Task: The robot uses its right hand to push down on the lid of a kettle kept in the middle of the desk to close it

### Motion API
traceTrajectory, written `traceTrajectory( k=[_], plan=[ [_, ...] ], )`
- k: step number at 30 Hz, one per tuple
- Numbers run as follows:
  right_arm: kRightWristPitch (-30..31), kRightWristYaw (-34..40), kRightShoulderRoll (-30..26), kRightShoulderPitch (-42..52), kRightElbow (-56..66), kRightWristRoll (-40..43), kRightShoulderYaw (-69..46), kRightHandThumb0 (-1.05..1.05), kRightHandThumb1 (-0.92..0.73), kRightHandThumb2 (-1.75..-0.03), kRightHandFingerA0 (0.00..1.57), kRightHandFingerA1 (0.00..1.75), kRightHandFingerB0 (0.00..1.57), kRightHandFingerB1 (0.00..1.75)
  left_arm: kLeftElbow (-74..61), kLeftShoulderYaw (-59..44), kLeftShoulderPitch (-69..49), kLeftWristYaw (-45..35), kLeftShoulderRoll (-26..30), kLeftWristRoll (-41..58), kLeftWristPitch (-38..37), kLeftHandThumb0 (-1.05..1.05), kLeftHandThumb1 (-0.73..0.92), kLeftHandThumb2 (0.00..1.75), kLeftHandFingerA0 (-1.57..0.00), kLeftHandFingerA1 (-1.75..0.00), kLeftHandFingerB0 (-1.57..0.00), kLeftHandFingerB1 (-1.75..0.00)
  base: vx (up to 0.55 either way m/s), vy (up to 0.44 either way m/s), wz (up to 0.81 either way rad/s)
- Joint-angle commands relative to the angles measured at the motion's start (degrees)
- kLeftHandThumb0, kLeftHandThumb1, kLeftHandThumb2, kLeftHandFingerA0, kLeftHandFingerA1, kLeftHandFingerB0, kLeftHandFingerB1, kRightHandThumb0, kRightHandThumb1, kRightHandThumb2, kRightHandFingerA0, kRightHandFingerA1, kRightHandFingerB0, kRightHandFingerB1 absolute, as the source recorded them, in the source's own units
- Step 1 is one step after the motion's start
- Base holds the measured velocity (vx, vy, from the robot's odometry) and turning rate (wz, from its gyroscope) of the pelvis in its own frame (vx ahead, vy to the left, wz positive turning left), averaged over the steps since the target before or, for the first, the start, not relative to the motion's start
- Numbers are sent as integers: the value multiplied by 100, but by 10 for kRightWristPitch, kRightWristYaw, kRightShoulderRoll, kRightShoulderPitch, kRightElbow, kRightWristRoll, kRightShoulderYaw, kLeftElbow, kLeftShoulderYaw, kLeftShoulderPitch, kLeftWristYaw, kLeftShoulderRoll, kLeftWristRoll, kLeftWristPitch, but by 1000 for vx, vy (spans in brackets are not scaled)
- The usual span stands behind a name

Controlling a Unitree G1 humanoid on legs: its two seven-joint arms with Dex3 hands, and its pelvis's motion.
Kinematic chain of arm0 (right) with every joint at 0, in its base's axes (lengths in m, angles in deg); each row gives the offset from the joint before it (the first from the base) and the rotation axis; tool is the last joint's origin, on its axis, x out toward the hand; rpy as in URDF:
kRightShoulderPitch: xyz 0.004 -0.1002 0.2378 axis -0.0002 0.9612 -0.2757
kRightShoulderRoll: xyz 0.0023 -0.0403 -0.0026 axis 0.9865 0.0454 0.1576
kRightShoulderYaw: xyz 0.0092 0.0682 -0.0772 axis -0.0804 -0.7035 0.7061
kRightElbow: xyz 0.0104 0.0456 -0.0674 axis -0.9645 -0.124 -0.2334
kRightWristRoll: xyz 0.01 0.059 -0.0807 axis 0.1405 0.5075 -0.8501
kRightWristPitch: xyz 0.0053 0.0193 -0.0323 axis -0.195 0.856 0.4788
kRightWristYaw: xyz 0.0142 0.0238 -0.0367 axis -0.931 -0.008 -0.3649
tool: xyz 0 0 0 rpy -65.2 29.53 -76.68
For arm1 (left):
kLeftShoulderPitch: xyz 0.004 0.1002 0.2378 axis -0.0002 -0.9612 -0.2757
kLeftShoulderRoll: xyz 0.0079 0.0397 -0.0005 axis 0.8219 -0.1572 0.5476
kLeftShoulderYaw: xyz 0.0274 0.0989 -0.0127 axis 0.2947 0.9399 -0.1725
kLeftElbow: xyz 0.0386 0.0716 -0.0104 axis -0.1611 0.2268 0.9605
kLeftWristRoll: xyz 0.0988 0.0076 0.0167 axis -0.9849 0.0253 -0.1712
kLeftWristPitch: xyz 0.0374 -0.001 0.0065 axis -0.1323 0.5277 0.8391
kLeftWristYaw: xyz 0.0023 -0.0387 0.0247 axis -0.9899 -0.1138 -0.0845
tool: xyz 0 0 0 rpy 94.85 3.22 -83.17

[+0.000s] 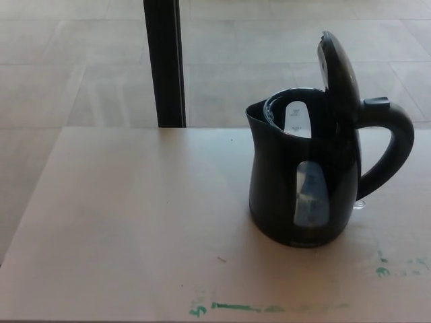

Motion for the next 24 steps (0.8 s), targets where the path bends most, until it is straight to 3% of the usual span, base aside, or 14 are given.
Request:
traceTrajectory(
  k=[1, 2, 3, 4, 5, 6, 7, 9, 12, 13, 21, 22, 23, 24],
  plan=[
    [196, 59, 5, -56, 202, 45, 85, -51, -68, -103, 35, 57, 19, 48, -2, 5, -7, -6, 9, 6, -3, -87, 91, 68, -52, -48, -41, -42, 0, 0, 0],
    [194, 47, -6, -73, 203, 24, 106, -48, -69, -105, 35, 59, 19, 49, -3, 5, -7, -6, 9, 6, -3, -83, 71, 110, -44, -58, -35, -53, 0, 0, 0],
    [201, 33, -13, -98, 194, 28, 119, -57, -82, -64, 43, 48, 33, 40, -1, 5, -6, -6, 9, 6, -1, -84, 72, 111, -45, -59, -33, -51, 0, 0, 0],
    [194, 18, -24, -116, 185, 11, 136, -62, -80, -65, 45, 49, 34, 41, 1, 6, -6, -6, 9, 4, -2, -87, 92, 68, -50, -46, -40, -40, 0, 0, 0],
    [193, 15, -28, -119, 185, 3, 142, -62, -80, -65, 45, 49, 34, 41, 1, 7, -6, -7, 10, 3, -2, -87, 92, 68, -50, -46, -40, -40, 0, 0, 0],
    [180, 5, -30, -128, 175, -9, 153, -54, -62, -105, 46, 64, 22, 51, 2, 4, -7, -6, 10, 6, -2, -93, 76, 83, -48, -52, -38, -46, 0, 0, 0],
    [178, 1, -31, -136, 173, -15, 162, -66, -80, -64, 51, 50, 42, 41, 2, 4, -8, -7, 11, 7, -2, -87, 92, 68, -51, -47, -41, -41, 0, 0, 0],
    [211, 20, -20, -178, 187, -12, 187, -65, -76, -63, 58, 51, 50, 40, -2, -2, -7, -7, 11, 14, 3, -91, 75, 83, -48, -53, -38, -46, 0, 0, 0],
    [224, 41, -12, -200, 209, -38, 218, -65, -76, -64, 61, 49, 50, 42, -4, 1, -11, -7, 11, 10, -4, -90, 77, 81, -50, -53, -39, -46, 0, 0, 0],
    [218, 37, -13, -212, 214, -56, 238, -63, -80, -64, 59, 50, 46, 42, -3, 0, -10, -7, 12, 10, -3, -86, 92, 68, -54, -49, -41, -42, 0, 0, 0],
    [247, 44, -17, -263, 209, -110, 314, -61, -81, -65, 58, 51, 47, 41, -1, -1, -9, -8, 12, 11, 3, -85, 91, 67, -50, -48, -39, -41, 0, 0, 0],
    [241, 46, -3, -289, 181, -133, 345, -61, -80, -64, 61, 54, 50, 43, 4, -6, -8, -6, 11, 15, 4, -83, 70, 109, -44, -59, -32, -51, 0, 0, 0],
    [233, 39, 1, -299, 166, -133, 353, -63, -80, -64, 59, 58, 49, 45, 5, -6, -7, -3, 10, 14, 1, -83, 70, 109, -44, -59, -32, -51, 0, 0, 0],
    [233, 32, 1, -308, 155, -142, 369, -65, -63, -102, 52, 65, 42, 56, 3, 4, -9, -3, 11, 4, -6, -83, 72, 110, -46, -59, -35, -52, 0, 0, 0]
  ],
)
